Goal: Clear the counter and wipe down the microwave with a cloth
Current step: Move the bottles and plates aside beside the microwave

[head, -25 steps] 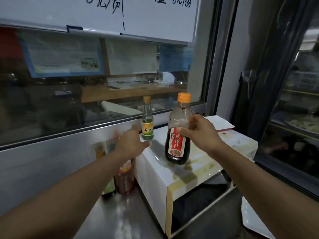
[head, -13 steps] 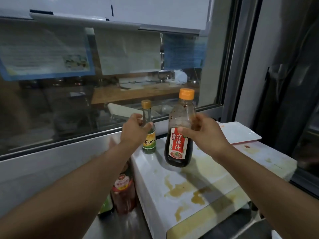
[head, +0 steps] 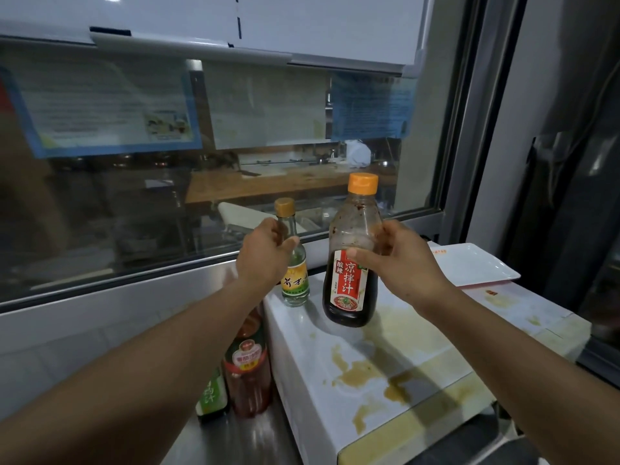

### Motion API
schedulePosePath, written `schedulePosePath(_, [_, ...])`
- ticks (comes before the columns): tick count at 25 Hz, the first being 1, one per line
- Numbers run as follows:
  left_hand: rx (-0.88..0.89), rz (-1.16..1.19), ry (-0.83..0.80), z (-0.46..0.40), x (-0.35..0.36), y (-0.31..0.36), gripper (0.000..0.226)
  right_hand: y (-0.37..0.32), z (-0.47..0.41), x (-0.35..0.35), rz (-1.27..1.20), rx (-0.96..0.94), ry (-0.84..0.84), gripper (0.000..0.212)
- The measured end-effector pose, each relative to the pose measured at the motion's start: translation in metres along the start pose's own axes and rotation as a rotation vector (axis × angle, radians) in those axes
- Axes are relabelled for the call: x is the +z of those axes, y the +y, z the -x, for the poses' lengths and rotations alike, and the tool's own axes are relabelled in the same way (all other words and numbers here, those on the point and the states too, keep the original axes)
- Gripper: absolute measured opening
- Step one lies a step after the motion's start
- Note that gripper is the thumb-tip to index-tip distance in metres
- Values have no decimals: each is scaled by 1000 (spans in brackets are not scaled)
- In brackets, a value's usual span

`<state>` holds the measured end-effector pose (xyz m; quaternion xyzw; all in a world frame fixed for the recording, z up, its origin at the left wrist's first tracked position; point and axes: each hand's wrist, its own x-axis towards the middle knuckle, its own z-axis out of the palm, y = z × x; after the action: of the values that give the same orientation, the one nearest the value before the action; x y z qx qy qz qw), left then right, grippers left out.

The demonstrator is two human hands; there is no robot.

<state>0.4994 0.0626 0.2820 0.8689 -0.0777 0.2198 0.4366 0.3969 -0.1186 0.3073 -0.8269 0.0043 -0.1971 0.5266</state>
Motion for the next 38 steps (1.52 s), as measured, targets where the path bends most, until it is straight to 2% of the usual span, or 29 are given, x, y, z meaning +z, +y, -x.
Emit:
schedulePosePath(8, [-9,62,27,24,-96,-28,20,-45,35,60,10,-17,-52,39])
schedulePosePath(14, [7,-20,-1,49,-166,-96,18,-60,70,139,-1,20,-123,38])
schedulePosePath(18, [-44,-20,-43,67,-195,-156,17,-49,88,198,-31,63,-170,35])
schedulePosePath(22, [-88,-14,-61,83,-206,-208,17,-24,99,251,-8,92,-209,42])
schedulePosePath(25, [-124,-10,-61,99,-207,-244,17,2,108,289,19,111,-230,40])
schedulePosePath(32, [-227,85,-103,127,-190,-307,15,64,110,354,-62,241,-284,51])
schedulePosePath(38, [-164,68,-87,144,-180,-333,18,99,104,385,-109,237,-338,42])
